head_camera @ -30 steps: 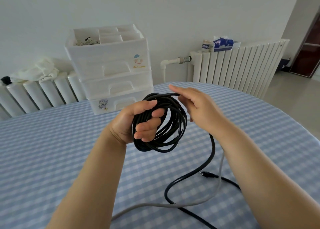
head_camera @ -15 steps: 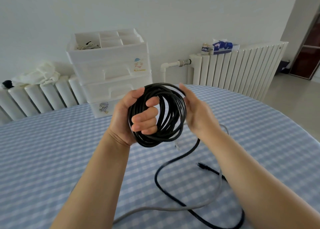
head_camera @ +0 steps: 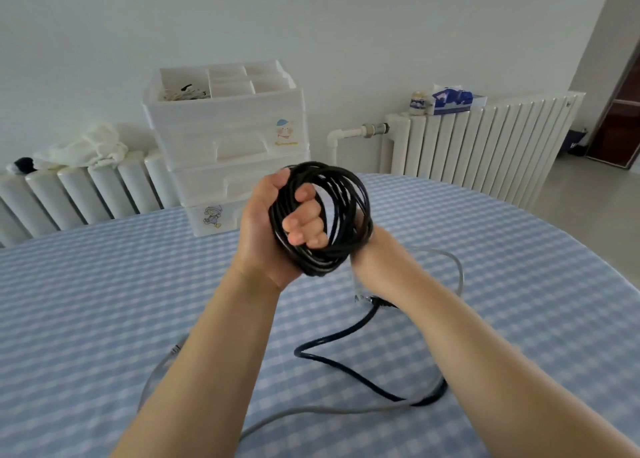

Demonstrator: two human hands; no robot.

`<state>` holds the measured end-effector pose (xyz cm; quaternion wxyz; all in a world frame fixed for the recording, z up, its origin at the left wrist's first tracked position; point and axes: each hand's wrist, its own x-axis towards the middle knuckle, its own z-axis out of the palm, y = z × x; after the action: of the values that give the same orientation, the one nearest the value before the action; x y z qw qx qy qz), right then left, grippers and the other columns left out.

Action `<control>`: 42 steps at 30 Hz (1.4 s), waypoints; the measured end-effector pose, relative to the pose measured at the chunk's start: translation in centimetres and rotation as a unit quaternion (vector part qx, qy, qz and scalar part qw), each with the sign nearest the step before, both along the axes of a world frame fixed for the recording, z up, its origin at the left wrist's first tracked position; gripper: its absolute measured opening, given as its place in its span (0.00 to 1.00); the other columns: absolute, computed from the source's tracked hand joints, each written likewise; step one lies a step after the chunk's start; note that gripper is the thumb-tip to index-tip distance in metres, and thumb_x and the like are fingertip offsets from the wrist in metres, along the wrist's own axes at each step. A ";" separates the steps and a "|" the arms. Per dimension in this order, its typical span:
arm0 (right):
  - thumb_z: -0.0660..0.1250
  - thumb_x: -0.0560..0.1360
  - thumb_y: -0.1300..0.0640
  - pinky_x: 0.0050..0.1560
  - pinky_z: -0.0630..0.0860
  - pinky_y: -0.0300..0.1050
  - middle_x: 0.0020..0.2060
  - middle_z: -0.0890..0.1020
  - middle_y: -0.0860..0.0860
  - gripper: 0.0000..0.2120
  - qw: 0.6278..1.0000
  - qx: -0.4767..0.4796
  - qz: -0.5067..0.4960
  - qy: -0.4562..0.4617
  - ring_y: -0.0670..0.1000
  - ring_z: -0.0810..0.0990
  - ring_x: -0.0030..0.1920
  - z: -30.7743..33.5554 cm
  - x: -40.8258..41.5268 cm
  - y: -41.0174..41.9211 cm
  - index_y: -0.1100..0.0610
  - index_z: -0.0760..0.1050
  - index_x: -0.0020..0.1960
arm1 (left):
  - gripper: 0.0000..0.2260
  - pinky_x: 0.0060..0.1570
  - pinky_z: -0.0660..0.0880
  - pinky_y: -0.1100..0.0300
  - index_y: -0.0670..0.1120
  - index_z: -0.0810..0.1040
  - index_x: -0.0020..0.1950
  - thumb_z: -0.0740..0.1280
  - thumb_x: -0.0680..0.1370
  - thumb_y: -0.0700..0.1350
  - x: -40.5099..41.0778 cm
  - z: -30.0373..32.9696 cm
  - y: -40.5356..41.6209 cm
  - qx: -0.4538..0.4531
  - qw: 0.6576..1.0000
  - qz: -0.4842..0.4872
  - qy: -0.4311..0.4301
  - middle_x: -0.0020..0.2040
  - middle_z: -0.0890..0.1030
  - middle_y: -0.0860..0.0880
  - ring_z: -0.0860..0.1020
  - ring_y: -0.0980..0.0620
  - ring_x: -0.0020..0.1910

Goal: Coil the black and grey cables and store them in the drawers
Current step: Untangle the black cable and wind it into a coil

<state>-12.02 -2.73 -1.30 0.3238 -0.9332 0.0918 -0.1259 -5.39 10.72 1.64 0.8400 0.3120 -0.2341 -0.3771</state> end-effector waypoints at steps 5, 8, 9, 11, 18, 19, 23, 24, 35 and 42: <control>0.52 0.82 0.56 0.27 0.73 0.39 0.36 0.75 0.49 0.17 0.991 0.112 0.036 0.061 0.47 0.77 0.27 0.3 -0.7 1.4 0.54 0.63 0.71 | 0.15 0.23 0.63 0.63 0.47 0.66 0.35 0.54 0.79 0.52 0.0 0.4 0.2 -0.008 0.977 0.213 0.013 0.20 0.62 0.53 0.61 0.55 0.18; 0.56 0.80 0.59 0.38 0.81 0.40 0.40 0.78 0.53 0.22 0.974 0.192 0.074 0.099 0.49 0.83 0.34 0.7 -1.1 2.5 0.55 0.61 0.73 | 0.15 0.25 0.63 0.62 0.47 0.65 0.35 0.55 0.79 0.52 -0.1 0.1 0.1 -0.002 0.960 0.279 0.003 0.22 0.62 0.52 0.61 0.54 0.20; 0.58 0.79 0.60 0.43 0.83 0.44 0.40 0.78 0.53 0.23 0.968 0.210 0.092 0.100 0.50 0.85 0.37 0.7 -1.1 2.7 0.56 0.61 0.73 | 0.15 0.25 0.63 0.61 0.47 0.65 0.35 0.55 0.79 0.52 -0.2 -0.1 0.0 0.006 0.956 0.294 -0.013 0.22 0.62 0.52 0.62 0.53 0.20; 0.61 0.77 0.63 0.49 0.83 0.50 0.39 0.78 0.53 0.19 0.955 0.253 0.120 0.094 0.51 0.85 0.41 1.0 -1.2 2.8 0.57 0.66 0.67 | 0.16 0.25 0.64 0.60 0.46 0.65 0.35 0.55 0.80 0.52 -0.4 -0.5 -0.2 0.027 0.947 0.316 -0.061 0.22 0.63 0.51 0.62 0.52 0.20; 0.60 0.77 0.67 0.49 0.82 0.52 0.37 0.74 0.55 0.18 0.916 0.342 0.169 0.122 0.45 0.81 0.30 1.6 -2.1 2.8 0.57 0.66 0.66 | 0.15 0.27 0.65 0.57 0.48 0.68 0.33 0.57 0.78 0.52 -1.2 -0.7 -1.0 0.080 0.902 0.375 -0.197 0.21 0.67 0.49 0.67 0.48 0.20; 0.61 0.78 0.66 0.50 0.82 0.52 0.37 0.75 0.54 0.17 0.915 0.344 0.174 0.121 0.45 0.81 0.32 1.6 -2.1 2.9 0.56 0.67 0.65 | 0.18 0.28 0.65 0.56 0.49 0.70 0.29 0.57 0.79 0.51 -1.5 -0.8 -1.2 0.098 0.890 0.386 -0.221 0.21 0.68 0.49 0.67 0.47 0.21; 0.60 0.77 0.70 0.59 0.78 0.52 0.43 0.79 0.56 0.15 0.851 0.479 0.195 0.095 0.52 0.80 0.45 1.5 -2.1 3.4 0.62 0.72 0.63 | 0.25 0.30 0.69 0.56 0.36 0.68 0.26 0.58 0.80 0.48 -2.0 -1.1 -1.7 0.145 0.834 0.451 -0.284 0.19 0.70 0.45 0.69 0.42 0.24; 0.59 0.77 0.72 0.59 0.78 0.53 0.45 0.79 0.59 0.17 0.816 0.535 0.200 0.091 0.54 0.80 0.47 1.4 -2.1 3.5 0.63 0.71 0.63 | 0.25 0.29 0.70 0.58 0.34 0.67 0.27 0.58 0.80 0.48 -2.0 -1.3 -1.8 0.144 0.826 0.468 -0.278 0.20 0.70 0.45 0.70 0.43 0.24; 0.65 0.78 0.60 0.67 0.70 0.54 0.48 0.82 0.49 0.21 0.820 0.480 0.268 0.157 0.51 0.80 0.54 1.5 -2.9 3.2 0.47 0.68 0.68 | 0.24 0.31 0.72 0.51 0.52 0.74 0.26 0.56 0.82 0.54 -1.0 -1.1 -0.5 0.112 0.806 0.517 -0.264 0.20 0.72 0.50 0.72 0.45 0.22; 0.54 0.82 0.52 0.42 0.80 0.49 0.45 0.81 0.52 0.13 0.978 -0.014 0.145 0.147 0.51 0.81 0.39 1.4 -3.2 4.2 0.53 0.66 0.65 | 0.29 0.31 0.73 0.55 0.41 0.71 0.27 0.54 0.79 0.61 -0.3 -1.9 -0.1 0.180 0.788 0.483 -0.337 0.21 0.74 0.46 0.75 0.45 0.24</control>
<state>-15.17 1.49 0.06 0.3089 -0.9492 0.0005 0.0593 -5.72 10.60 -0.24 0.7084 0.6376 -0.2491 0.1719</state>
